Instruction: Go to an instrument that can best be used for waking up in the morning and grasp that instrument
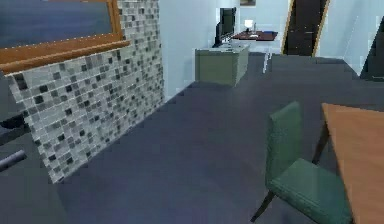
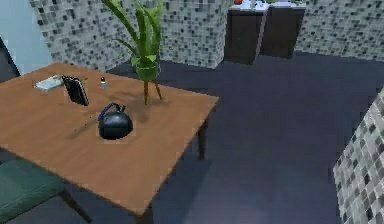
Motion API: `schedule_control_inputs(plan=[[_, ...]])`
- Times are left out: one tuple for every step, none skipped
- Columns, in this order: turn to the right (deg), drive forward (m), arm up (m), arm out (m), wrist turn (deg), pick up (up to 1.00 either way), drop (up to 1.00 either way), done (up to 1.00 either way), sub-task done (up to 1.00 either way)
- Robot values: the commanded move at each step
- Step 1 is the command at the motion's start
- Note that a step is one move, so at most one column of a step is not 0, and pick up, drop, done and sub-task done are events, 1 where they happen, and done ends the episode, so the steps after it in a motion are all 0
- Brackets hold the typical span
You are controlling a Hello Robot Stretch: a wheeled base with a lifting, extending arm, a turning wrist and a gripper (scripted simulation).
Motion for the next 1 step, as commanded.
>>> schedule_control_inputs(plan=[[0.0,1.00,0.00,0.00,0.0,0.00,0.00,0.00,0.00]])
